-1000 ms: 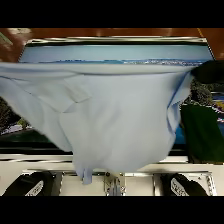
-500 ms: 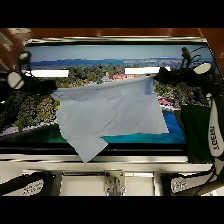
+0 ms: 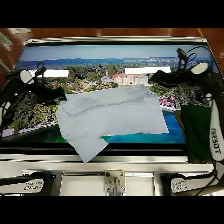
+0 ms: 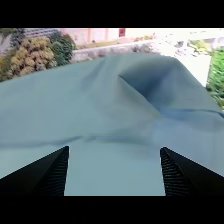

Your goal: Fold the shirts.

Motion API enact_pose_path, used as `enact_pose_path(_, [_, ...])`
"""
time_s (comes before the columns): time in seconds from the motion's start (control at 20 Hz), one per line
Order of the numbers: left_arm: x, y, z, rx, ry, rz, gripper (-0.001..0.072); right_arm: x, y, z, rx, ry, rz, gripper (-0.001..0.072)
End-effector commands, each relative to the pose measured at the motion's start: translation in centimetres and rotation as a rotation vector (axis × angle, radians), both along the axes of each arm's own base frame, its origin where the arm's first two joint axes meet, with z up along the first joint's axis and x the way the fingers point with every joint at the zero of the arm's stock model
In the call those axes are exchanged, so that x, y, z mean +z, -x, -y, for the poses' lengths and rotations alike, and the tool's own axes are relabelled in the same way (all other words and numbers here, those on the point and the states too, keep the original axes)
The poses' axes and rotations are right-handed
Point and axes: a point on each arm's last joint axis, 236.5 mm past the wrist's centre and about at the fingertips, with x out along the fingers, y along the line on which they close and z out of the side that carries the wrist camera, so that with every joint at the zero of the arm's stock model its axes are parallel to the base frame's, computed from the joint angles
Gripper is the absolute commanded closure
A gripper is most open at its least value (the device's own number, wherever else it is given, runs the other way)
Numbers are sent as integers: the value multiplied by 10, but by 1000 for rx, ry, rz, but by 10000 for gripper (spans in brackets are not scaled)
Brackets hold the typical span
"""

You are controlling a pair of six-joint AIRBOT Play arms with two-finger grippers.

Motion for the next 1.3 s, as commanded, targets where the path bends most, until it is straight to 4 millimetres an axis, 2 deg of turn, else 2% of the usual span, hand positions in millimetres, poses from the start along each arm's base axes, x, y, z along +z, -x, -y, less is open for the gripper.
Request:
enact_pose_path(0.0, [20,70,-33,-163,-55,-145,99,14,78,72,46,170,-174,39])
enact_pose_path(0.05, [17,90,-35,-156,-26,-155,97,11,105,91,43,175,-265,40])
enact_pose_path(0.1, [7,110,-34,-131,12,-173,96,6,124,101,23,137,-332,40])
enact_pose_path(0.15, [-9,130,-30,-85,70,-188,85,2,133,106,-37,54,-350,40])
enact_pose_path(0.2, [-25,146,-23,-36,132,-199,25,-3,140,105,-74,-26,-354,39])
enact_pose_path(0.25, [-43,161,-16,12,194,-209,23,-8,146,101,-95,-85,-362,40])
enact_pose_path(0.35, [-71,175,-5,104,290,-200,25,-20,158,91,-88,-157,-390,39])
enact_pose_path(0.5, [-97,175,-5,181,312,-162,44,-33,164,82,-83,-172,-416,40])
enact_pose_path(0.65, [-102,157,-9,230,311,-107,45,-33,149,87,-125,-169,-363,39])
enact_pose_path(0.85, [-110,152,11,184,372,-116,62,-34,139,93,-172,-162,-339,40])
enact_pose_path(0.9, [-112,150,13,177,370,-110,133,-34,140,93,-173,-164,-342,39])
enact_pose_path(1.05, [-119,146,19,161,352,-104,217,-37,142,96,-190,-151,-362,39])
enact_pose_path(1.1, [-122,146,20,160,348,-107,322,-41,147,100,-195,-127,-383,39])
enact_pose_path(1.2, [-127,148,20,164,348,-123,335,-51,161,111,-203,-63,-445,39])
enact_pose_path(1.25, [-128,148,20,163,348,-128,418,-55,169,116,-200,-33,-473,39])
